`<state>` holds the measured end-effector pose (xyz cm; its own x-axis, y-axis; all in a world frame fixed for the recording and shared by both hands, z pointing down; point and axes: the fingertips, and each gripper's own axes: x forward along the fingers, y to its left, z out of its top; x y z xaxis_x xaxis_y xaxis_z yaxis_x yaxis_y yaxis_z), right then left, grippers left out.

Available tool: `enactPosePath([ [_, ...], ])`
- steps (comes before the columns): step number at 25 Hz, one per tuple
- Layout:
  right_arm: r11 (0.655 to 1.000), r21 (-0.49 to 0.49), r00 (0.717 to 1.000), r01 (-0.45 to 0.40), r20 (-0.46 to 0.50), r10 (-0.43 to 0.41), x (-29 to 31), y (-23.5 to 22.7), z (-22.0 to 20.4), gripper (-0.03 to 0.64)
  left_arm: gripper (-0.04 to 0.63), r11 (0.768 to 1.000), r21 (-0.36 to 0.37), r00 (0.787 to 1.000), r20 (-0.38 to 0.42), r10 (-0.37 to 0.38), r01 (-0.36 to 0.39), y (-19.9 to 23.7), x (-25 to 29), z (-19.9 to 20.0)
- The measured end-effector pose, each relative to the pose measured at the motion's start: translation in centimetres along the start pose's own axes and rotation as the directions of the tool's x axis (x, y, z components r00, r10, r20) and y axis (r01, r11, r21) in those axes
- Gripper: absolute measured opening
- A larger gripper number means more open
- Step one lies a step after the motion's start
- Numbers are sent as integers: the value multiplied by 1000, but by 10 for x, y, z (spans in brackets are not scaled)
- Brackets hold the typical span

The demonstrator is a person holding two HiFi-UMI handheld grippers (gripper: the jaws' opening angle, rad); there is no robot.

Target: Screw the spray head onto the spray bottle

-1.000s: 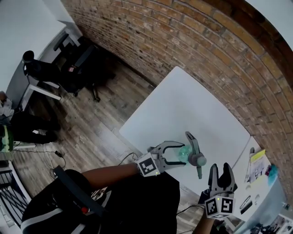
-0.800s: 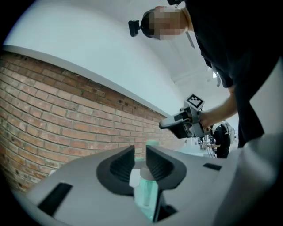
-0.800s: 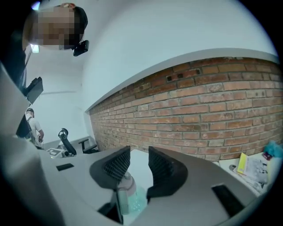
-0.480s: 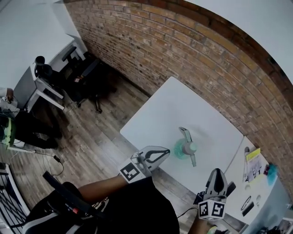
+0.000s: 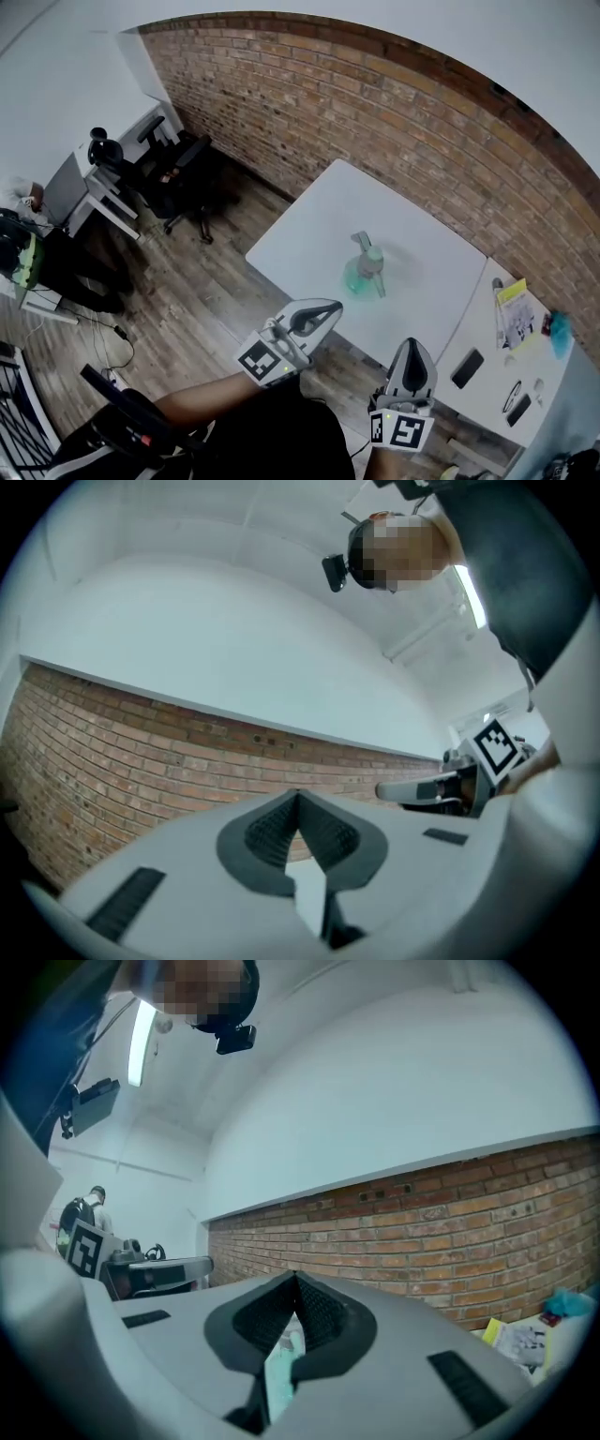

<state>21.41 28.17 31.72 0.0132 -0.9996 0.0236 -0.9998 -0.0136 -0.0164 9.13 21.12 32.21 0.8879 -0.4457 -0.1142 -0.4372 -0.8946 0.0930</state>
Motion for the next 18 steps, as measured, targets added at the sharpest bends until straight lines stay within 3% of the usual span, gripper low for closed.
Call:
enactPosePath([
  [4, 1000, 20, 1000, 17, 22, -17, -37, 3, 13, 8, 3, 1000, 12, 1000, 22, -1, 0, -37, -16, 16],
  [9, 998, -8, 997, 69, 22, -69, -61, 8, 22, 8, 3, 997, 21, 997, -11, -77, 78, -68, -12, 14],
  [18, 997, -28, 996, 78, 36, -77, -78, 15, 25, 8, 3, 991, 5, 991, -20, -132, 132, -91, -20, 14],
])
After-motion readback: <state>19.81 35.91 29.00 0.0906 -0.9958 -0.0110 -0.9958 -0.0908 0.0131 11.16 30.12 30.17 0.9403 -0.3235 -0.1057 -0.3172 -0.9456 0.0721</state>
